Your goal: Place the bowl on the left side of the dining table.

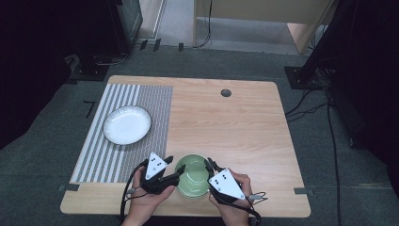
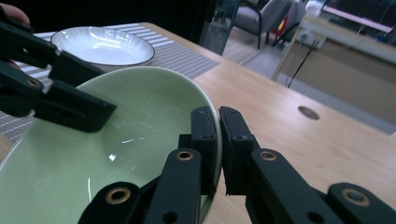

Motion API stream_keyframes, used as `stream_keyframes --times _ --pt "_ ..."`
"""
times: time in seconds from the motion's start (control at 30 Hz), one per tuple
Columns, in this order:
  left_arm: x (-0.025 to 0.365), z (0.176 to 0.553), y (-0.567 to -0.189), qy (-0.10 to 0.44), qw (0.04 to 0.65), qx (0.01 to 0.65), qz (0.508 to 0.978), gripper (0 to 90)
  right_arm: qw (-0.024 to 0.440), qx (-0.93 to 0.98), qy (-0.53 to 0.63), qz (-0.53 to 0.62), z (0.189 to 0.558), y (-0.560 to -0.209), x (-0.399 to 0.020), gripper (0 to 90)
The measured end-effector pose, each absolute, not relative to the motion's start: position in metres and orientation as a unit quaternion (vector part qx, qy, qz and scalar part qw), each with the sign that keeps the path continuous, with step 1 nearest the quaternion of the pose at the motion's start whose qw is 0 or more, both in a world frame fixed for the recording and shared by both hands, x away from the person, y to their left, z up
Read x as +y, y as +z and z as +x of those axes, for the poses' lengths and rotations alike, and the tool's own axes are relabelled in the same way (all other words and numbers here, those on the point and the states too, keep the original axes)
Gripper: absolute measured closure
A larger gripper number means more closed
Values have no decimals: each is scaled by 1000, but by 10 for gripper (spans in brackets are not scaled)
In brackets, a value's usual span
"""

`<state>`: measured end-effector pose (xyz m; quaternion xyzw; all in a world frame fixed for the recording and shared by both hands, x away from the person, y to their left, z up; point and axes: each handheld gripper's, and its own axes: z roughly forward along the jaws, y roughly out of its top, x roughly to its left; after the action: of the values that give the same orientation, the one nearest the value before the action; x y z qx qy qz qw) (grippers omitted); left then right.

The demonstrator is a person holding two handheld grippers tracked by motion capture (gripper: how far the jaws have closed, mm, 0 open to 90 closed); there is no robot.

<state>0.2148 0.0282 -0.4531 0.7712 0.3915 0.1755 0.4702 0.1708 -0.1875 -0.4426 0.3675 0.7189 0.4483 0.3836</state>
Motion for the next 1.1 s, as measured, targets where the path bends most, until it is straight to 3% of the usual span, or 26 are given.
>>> stream_keyframes --times 0.07,0.13,0.17,0.2,0.37,0.53,0.6,0.73,0.77,0.8,0.87,0.9,0.97,1.1 --pt "26 214 -454 182 466 389 774 487 392 716 450 363 169 -442 -186 868" --pt "23 214 -455 191 462 386 776 626 412 711 449 349 165 -442 -184 868" --pt "22 213 -456 198 457 385 777 626 412 711 449 349 165 -442 -184 868" --pt "21 213 -456 193 463 380 777 708 426 707 450 342 162 -441 -182 869" --pt "19 213 -454 191 474 391 765 817 444 706 444 328 159 -441 -179 874" --pt "25 215 -452 167 504 386 755 845 439 707 443 335 159 -442 -182 879" --pt "22 210 -449 193 503 373 756 851 429 707 445 344 160 -442 -185 878" --pt "23 209 -448 192 516 371 748 852 420 699 455 358 158 -438 -188 864" --pt "23 208 -448 196 518 370 746 852 419 697 456 361 158 -437 -188 852" --pt "23 206 -447 202 522 370 742 852 403 697 452 385 159 -437 -186 749" --pt "22 201 -439 225 529 358 735 851 390 693 450 406 160 -440 -184 717" --pt "22 201 -439 225 529 358 735 850 390 693 450 406 160 -440 -184 717" --pt "22 196 -436 246 535 349 729 849 397 683 447 420 160 -441 -184 817" --pt "17 186 -433 275 549 339 713 846 390 662 463 443 161 -436 -188 851"
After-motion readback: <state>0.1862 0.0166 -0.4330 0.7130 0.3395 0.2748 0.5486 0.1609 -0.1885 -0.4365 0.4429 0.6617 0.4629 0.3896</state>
